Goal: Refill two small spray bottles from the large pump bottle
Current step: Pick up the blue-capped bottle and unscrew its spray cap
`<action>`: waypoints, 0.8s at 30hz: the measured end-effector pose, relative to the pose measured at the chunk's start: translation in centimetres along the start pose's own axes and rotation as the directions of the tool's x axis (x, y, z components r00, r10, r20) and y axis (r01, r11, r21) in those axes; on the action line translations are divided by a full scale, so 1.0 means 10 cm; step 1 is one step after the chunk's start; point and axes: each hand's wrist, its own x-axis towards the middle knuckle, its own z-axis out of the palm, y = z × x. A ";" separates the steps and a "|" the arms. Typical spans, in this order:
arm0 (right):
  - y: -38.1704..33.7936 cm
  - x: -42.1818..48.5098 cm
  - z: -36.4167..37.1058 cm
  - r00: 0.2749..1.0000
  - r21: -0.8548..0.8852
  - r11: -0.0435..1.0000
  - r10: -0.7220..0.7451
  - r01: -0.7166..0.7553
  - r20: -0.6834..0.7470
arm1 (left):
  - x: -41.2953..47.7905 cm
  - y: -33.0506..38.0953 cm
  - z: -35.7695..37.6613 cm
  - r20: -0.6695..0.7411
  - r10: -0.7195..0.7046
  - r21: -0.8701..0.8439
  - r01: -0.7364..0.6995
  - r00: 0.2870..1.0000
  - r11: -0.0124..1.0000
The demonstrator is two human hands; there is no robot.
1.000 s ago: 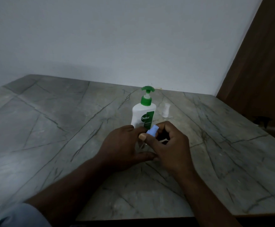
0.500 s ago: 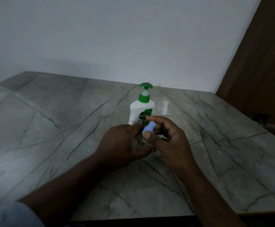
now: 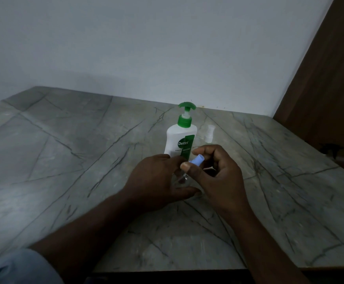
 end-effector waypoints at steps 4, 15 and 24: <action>0.01 0.00 -0.04 0.998 0.057 0.997 -0.055 0.054 0.017 | 0.00 -0.03 0.02 0.029 -0.007 0.018 0.007 1.000 1.000; 0.03 -0.01 -0.04 0.994 0.012 0.994 -0.110 0.111 -0.015 | -0.01 -0.02 0.01 0.018 -0.012 0.005 0.012 1.000 1.000; 0.03 0.00 -0.04 0.994 0.119 0.989 -0.097 0.089 0.059 | 0.00 -0.01 0.02 0.019 -0.015 -0.007 0.015 1.000 1.000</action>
